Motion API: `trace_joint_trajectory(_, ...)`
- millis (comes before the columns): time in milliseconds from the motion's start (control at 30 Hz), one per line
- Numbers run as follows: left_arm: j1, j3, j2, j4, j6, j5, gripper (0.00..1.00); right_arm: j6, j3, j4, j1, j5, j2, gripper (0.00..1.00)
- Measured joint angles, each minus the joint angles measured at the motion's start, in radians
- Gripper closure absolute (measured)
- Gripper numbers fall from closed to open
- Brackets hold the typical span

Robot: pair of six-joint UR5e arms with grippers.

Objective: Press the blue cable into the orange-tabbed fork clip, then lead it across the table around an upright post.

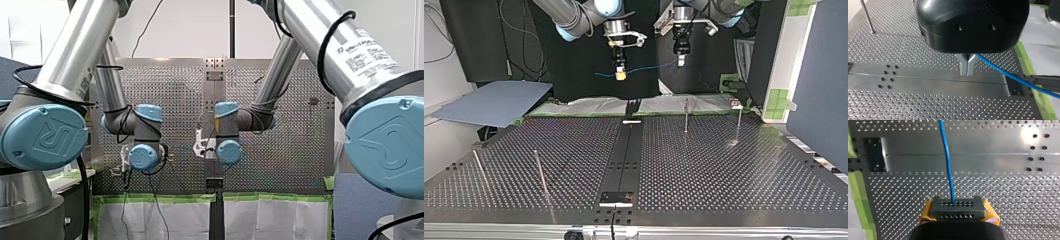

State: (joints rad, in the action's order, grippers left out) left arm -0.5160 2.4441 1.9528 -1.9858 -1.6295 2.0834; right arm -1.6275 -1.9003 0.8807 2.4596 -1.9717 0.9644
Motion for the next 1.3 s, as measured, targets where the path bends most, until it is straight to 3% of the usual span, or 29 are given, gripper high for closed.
trace_joint_trajectory(267,0.035,0.044,-0.074,-0.065,-0.072,0.016,1.0,-0.058,0.027,-0.057,-0.029,0.068,0.074,1.0)
trace_joint_trajectory(400,0.067,0.023,-0.092,-0.065,-0.108,-0.001,1.0,-0.071,0.058,-0.063,-0.036,0.103,0.088,1.0)
trace_joint_trajectory(833,0.185,-0.012,0.009,-0.022,-0.126,-0.115,1.0,-0.085,0.127,-0.022,-0.039,0.231,-0.029,1.0)
trace_joint_trajectory(1100,0.269,-0.026,0.066,-0.021,-0.12,-0.199,1.0,-0.089,0.167,-0.006,-0.055,0.245,-0.105,1.0)
trace_joint_trajectory(1300,0.322,-0.065,0.116,-0.018,-0.119,-0.22,1.0,-0.093,0.194,-0.005,-0.071,0.247,-0.168,1.0)
